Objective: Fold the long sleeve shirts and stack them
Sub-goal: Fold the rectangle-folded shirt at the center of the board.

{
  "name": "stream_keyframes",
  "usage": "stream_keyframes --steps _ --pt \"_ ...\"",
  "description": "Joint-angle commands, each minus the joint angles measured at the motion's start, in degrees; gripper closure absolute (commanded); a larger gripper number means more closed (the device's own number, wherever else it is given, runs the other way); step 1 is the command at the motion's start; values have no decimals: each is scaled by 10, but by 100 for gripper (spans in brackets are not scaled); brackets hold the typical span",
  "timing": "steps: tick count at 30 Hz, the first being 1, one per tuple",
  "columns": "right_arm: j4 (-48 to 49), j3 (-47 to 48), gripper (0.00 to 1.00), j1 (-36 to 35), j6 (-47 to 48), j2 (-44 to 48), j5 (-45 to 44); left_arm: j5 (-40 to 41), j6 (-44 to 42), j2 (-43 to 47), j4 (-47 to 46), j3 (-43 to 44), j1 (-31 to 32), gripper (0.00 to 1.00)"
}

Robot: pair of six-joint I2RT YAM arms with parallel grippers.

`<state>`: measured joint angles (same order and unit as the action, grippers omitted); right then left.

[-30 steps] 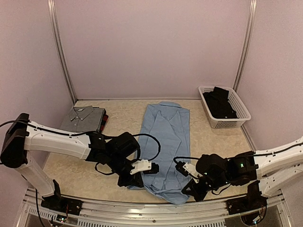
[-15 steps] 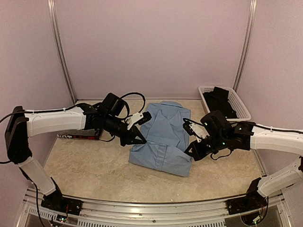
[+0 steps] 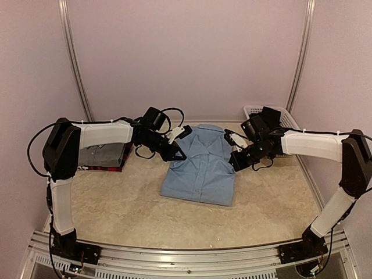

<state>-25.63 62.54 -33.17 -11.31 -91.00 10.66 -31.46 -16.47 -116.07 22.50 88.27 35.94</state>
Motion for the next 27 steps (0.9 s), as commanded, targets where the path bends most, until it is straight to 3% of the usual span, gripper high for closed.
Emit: stream_keyframes --steps 1,9,14,19,24,27 --pt "-14 37 100 32 34 -51 6 24 15 -45 15 42 -19 100" --pt "-20 101 99 46 47 -133 -12 56 36 -73 20 61 -26 100" --pt "-30 130 80 63 40 -150 -51 78 60 -94 30 88 -35 92" --pt "-39 150 70 76 41 -137 -86 116 86 -89 6 87 -44 79" --pt "-29 134 67 76 39 -99 -91 155 95 -70 -17 77 -51 77" --pt "-3 98 66 72 40 -65 -51 189 106 -39 -59 39 -52 76"
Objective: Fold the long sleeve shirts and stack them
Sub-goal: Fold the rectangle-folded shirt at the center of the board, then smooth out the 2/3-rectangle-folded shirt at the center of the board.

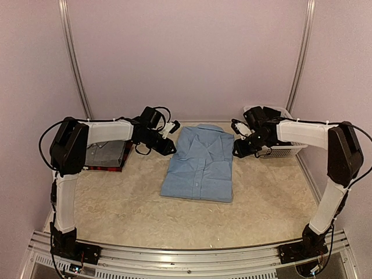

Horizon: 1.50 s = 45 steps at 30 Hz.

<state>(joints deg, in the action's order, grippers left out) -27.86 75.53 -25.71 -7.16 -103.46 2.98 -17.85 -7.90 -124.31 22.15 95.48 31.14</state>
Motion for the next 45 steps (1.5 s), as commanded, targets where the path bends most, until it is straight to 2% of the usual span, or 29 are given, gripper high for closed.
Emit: stream_keyframes --steps 1,8,11,18,24,31,34,38,45 --pt "30 -45 66 -7 -3 69 46 61 26 58 -75 -58 -4 75" --pt "88 -114 64 -75 -27 92 122 65 62 174 -193 -212 14 73" --pt "119 -132 64 -94 -38 81 156 34 73 216 -241 -270 32 70" --pt "157 -139 64 -94 -45 25 128 -23 76 216 -321 -349 100 62" --pt "153 -139 64 -82 -34 -20 72 23 76 146 -293 -337 137 62" --pt "163 -186 63 -80 -8 -2 -40 127 51 96 -238 -328 180 64" --pt "157 -188 63 -80 4 9 -60 153 43 86 -226 -332 190 64" --pt "156 -195 63 -81 10 53 -52 167 48 93 -227 -335 193 64" --pt "175 -224 61 -87 -6 158 47 175 46 133 -240 -340 203 63"
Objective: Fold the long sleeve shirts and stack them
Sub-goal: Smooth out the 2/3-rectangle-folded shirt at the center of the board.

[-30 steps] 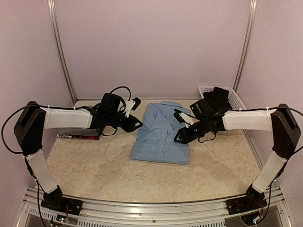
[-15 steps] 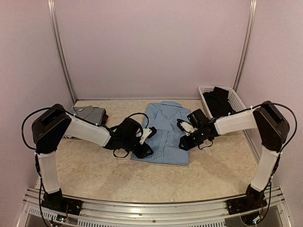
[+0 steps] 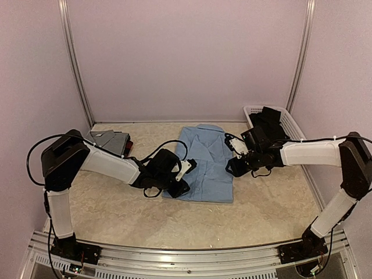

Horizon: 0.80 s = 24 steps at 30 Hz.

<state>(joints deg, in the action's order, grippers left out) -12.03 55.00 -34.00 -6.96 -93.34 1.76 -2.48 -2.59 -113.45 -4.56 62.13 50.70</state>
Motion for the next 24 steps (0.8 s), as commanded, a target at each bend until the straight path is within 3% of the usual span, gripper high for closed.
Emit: stream_keyframes --steps 1,18,24 --pt "21 -24 61 -9 -12 65 73 20 -8 30 24 -8 9 63" --pt "56 -129 63 -65 -75 16 65 23 -3 45 16 -19 15 63" --pt "50 -150 63 -83 -87 2 30 62 -6 66 17 -42 14 62"
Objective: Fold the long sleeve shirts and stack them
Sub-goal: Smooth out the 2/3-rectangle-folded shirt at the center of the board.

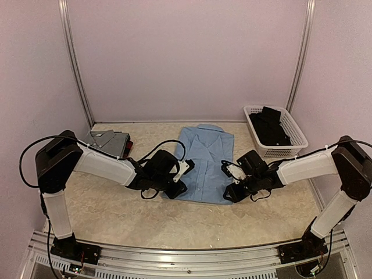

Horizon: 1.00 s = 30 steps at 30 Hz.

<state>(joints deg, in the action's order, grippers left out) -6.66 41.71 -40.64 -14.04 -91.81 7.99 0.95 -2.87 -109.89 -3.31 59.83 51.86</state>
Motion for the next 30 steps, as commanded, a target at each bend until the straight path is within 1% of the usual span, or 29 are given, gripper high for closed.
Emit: stream_keyframes --steps 1,6,8,10,12,14,15,16,17,18,22,25,28,30 --pt "-4 -18 63 -20 -18 -14 -39 32 0 39 -1 -25 3 62" --pt "-18 -14 61 -41 -23 7 -69 65 25 95 -26 -53 4 60" --pt "-26 -14 60 -42 -23 31 -75 83 54 119 -34 -67 4 59" --pt "-34 -13 59 -42 -22 59 -101 104 75 149 -44 -83 4 57" --pt "-38 -8 57 -42 -18 87 -115 126 98 179 -57 -105 4 52" --pt "-36 1 52 -42 -10 108 -125 158 127 217 -67 -128 4 44" --pt "-35 8 49 -42 -5 112 -126 171 142 236 -71 -140 4 37" --pt "-36 17 47 -43 2 110 -130 181 156 250 -72 -151 4 23" --pt "-40 29 45 -43 8 103 -134 187 170 271 -73 -161 4 6" --pt "-42 41 43 -42 15 93 -136 180 178 287 -73 -170 2 2" --pt "-41 91 35 -41 45 35 -146 120 204 331 -59 -187 -16 1" --pt "-28 133 28 -38 67 -15 -134 87 228 362 -59 -208 -29 1" --pt "-28 177 24 -34 89 -67 -121 83 242 393 -53 -225 -34 1" --pt "-32 201 24 -28 105 -99 -106 87 248 414 -50 -236 -36 1"
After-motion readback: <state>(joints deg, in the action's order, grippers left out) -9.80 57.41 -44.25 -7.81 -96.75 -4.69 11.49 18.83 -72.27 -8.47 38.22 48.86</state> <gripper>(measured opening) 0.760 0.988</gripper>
